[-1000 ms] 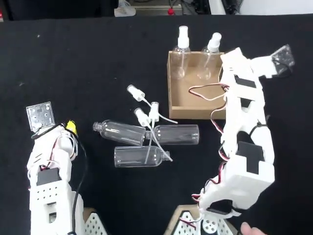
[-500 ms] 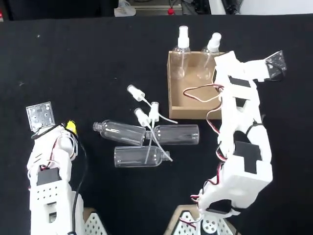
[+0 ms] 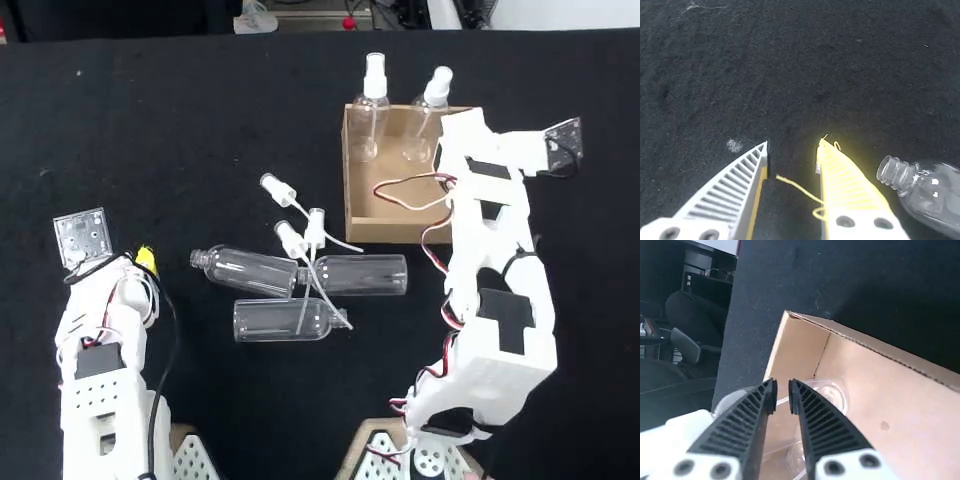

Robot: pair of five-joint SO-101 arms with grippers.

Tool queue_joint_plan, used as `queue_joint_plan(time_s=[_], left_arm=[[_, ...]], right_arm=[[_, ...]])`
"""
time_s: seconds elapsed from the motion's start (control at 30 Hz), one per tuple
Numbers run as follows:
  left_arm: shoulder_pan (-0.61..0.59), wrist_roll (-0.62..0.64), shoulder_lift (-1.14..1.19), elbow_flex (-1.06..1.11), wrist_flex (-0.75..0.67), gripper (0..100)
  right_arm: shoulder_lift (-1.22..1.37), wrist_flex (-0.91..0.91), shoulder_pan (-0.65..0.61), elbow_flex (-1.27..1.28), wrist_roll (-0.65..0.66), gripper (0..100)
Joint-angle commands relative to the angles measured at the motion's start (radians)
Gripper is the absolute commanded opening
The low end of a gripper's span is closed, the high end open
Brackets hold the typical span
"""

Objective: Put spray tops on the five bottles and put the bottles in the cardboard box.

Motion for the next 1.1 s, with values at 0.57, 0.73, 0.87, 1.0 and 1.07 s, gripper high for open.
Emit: queue_joint_plan(time_s=[0.57,0.73,0.87,1.0,1.07], left_arm=[[-0.012,0.005,-0.012,-0.005,-0.021,16],[-0.008,0.005,-0.012,-0.005,-0.021,16],[-0.010,0.005,-0.012,-0.005,-0.021,16],[-0.012,0.005,-0.012,-0.005,-0.021,16],[-0.010,0.005,-0.012,-0.005,-0.021,16]], right_arm=[[-0.013,0.008,-0.029,0.002,-0.005,1.2],[-0.015,0.002,0.008,0.013,-0.006,1.2],[-0.015,0.002,-0.002,0.010,-0.008,1.2],[-0.018,-0.002,0.006,0.007,-0.008,1.2],[-0.015,-0.023,0.008,0.007,-0.008,1.2]])
